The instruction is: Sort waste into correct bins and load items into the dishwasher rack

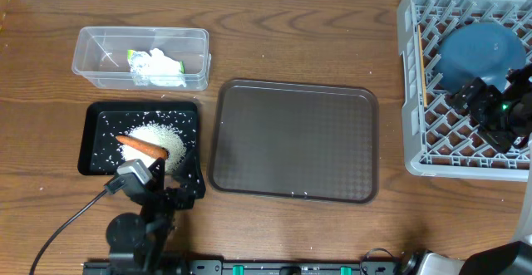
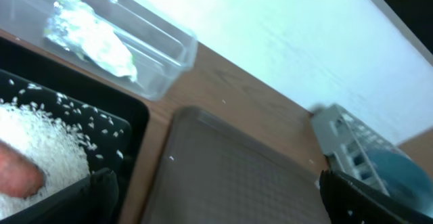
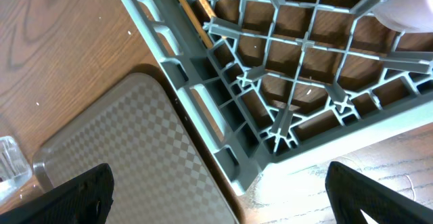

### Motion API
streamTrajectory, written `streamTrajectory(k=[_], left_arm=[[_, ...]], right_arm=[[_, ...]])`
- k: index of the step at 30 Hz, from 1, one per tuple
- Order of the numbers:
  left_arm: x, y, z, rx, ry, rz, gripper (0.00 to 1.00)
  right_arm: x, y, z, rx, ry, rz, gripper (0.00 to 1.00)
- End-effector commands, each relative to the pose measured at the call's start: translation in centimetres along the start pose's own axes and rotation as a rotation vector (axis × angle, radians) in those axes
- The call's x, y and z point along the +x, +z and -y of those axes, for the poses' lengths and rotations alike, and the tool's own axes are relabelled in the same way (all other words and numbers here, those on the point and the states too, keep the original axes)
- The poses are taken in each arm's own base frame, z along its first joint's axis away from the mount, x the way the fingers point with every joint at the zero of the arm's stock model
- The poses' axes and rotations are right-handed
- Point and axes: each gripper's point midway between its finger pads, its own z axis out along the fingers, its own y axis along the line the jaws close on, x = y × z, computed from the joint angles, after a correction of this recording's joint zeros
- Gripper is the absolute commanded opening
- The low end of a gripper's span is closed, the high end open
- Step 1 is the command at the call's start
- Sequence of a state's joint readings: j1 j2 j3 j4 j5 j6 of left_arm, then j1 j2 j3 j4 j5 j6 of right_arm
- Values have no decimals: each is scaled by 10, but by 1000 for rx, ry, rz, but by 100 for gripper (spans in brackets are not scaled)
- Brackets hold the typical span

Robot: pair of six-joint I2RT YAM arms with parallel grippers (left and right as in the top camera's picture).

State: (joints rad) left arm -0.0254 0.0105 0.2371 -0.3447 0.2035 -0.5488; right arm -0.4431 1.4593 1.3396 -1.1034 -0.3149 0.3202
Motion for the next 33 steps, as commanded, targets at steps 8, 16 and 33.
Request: streamTrajectory(k=[8,16,33], left_arm=[[3,22,-36,-82,43,126,98],[14,28,-44,-99,289,110,98],[-2,22,-69,-242,412,158,98]], right_arm=[[-2,-4,1,-4,-10,13,99],[-2,-4,1,-4,-10,13,99],[-2,-4,1,-4,-10,13,99]])
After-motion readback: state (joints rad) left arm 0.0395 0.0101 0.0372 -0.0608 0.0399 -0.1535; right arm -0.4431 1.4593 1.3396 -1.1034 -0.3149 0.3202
